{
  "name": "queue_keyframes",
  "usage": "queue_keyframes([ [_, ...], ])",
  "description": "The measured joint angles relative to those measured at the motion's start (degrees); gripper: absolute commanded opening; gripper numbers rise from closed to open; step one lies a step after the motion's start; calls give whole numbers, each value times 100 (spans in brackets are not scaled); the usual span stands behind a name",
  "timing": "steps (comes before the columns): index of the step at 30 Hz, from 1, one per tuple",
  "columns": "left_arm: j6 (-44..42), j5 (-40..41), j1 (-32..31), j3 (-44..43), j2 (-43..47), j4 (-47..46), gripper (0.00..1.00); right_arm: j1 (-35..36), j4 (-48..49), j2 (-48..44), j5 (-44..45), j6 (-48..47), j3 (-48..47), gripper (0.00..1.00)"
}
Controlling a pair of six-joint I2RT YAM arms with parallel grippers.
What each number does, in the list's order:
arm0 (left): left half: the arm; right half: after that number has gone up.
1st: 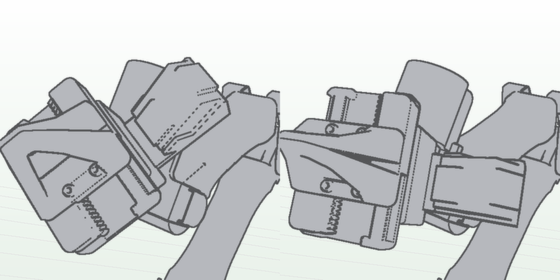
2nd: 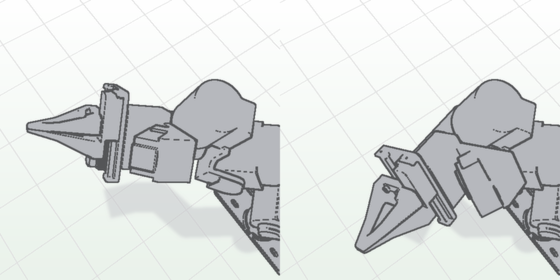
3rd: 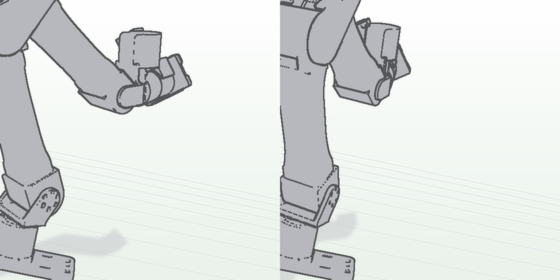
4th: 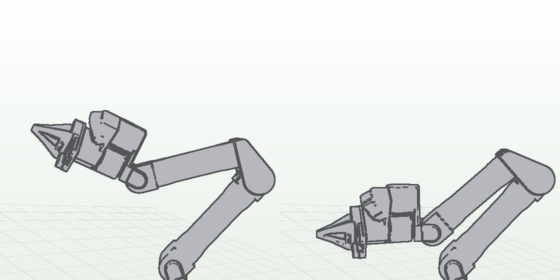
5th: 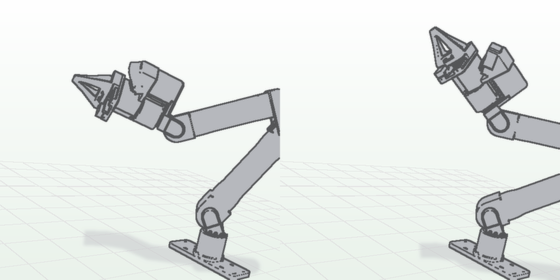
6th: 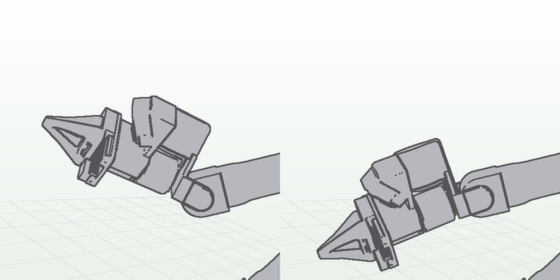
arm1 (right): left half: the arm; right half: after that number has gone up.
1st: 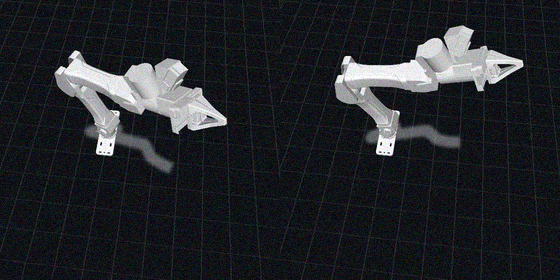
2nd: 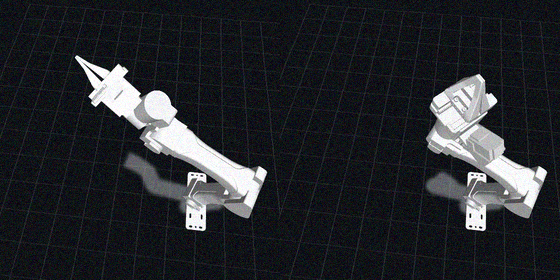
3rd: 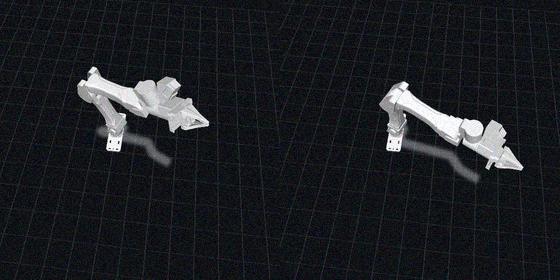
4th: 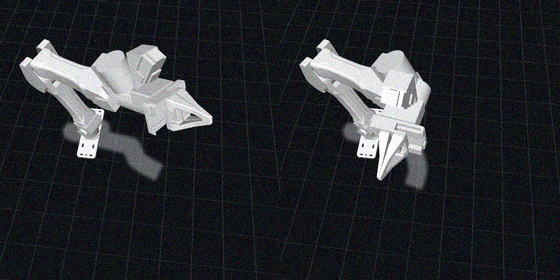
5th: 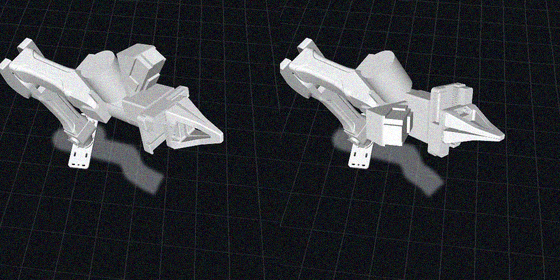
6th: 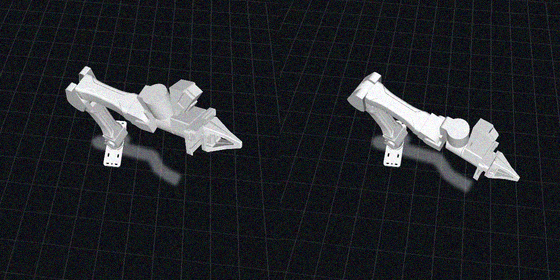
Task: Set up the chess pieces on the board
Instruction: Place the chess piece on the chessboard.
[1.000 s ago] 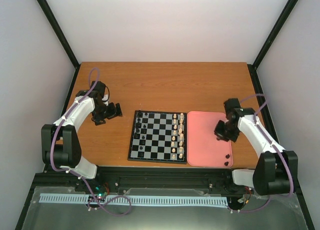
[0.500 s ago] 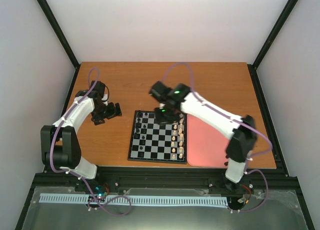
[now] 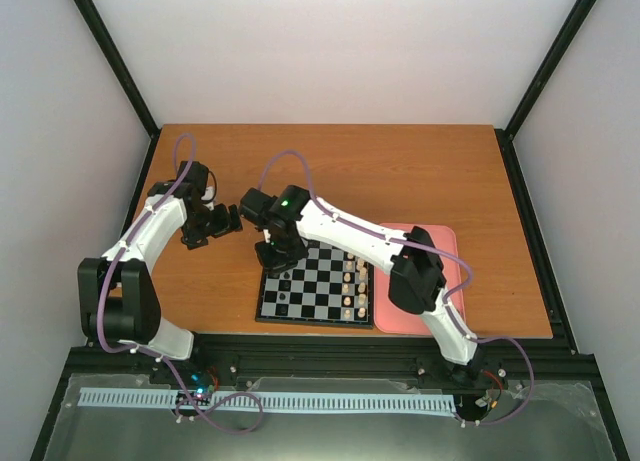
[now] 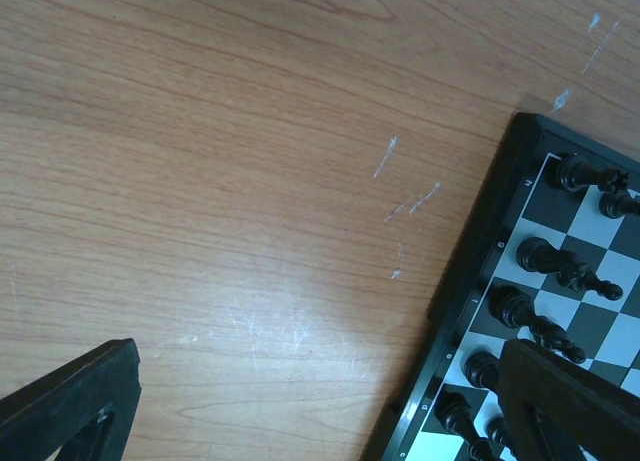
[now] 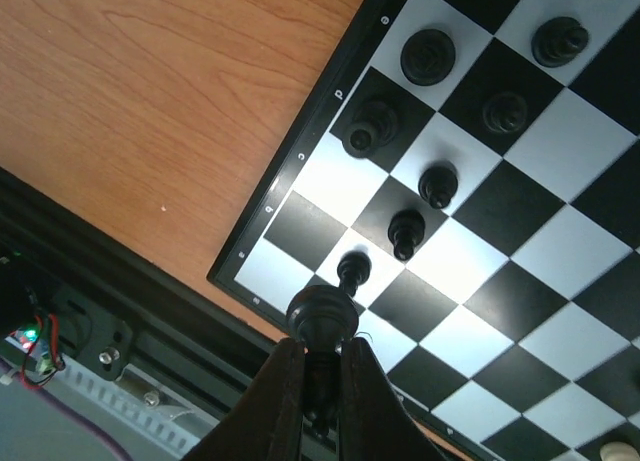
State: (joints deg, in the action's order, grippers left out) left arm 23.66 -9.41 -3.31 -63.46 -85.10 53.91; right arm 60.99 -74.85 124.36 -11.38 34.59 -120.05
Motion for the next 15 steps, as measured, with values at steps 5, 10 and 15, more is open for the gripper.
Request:
queue_keyframes([
  [5, 0, -2, 2, 0, 2, 0, 100, 13, 13, 450, -92, -120, -199, 3],
  [10, 2, -9, 0, 0, 2, -2, 100, 55, 92, 728, -107, -186, -269, 3],
  [15, 2, -20, 0, 35, 2, -7, 100, 52, 129, 964, -107, -260, -538, 3],
])
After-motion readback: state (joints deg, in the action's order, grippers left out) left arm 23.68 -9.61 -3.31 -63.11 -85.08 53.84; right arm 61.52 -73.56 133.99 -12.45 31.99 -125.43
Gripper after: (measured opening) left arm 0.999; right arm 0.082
